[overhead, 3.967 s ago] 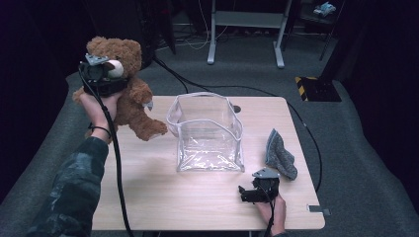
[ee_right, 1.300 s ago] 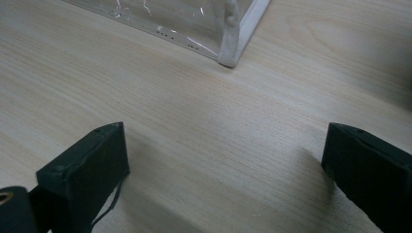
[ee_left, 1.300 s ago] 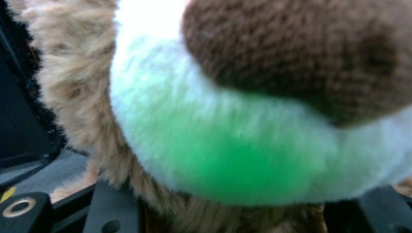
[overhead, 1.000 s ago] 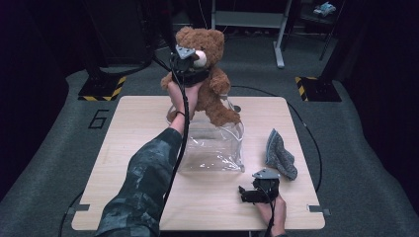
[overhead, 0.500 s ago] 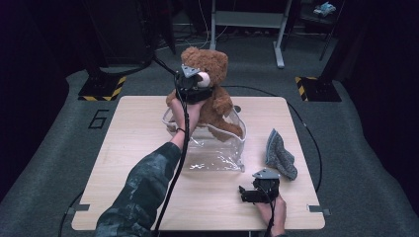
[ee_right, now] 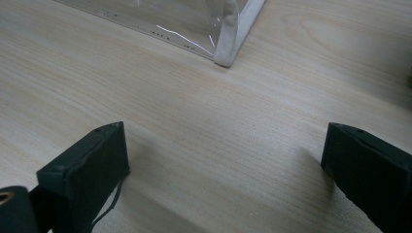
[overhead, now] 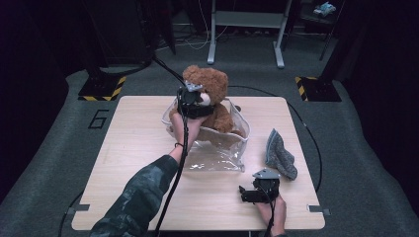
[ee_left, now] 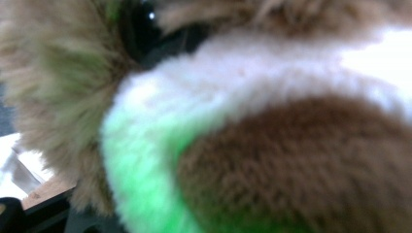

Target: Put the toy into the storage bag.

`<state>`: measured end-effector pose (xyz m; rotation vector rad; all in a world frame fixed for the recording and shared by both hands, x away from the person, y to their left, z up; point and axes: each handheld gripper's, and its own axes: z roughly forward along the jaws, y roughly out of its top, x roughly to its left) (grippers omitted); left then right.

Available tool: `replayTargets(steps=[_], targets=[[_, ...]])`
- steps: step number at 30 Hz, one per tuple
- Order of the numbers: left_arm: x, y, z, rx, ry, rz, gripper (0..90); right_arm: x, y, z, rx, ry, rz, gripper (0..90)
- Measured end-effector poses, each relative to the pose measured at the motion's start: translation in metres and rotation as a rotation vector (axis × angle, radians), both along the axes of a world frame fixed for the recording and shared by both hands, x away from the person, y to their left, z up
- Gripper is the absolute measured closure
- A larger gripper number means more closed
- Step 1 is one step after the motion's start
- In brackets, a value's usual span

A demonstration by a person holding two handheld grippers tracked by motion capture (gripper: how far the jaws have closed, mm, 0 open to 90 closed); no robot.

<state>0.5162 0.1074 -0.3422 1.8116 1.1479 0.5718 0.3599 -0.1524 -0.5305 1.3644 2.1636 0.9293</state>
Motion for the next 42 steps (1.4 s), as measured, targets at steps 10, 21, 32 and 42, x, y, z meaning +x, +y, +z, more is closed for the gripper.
replayTargets(steps=[10, 21, 32, 42], targets=[[-0.013, 0.008, -0.014, 0.004, 0.054, -0.022, 21.4, 0.000, -0.001, 0.000, -0.005, -0.004, -0.005, 2.5], [-0.032, 0.031, -0.015, -0.003, 0.052, -0.031, 14.7, 0.000, -0.001, 0.000, -0.006, -0.003, -0.001, 2.5], [-0.058, 0.079, 0.002, -0.026, 0.024, -0.044, 14.1, 0.000, -0.001, 0.000, -0.007, -0.006, -0.002, 2.5], [-0.090, 0.159, -0.005, -0.023, 0.043, 0.030, 12.1, 0.001, -0.001, 0.000, -0.009, -0.004, 0.008, 2.4]])
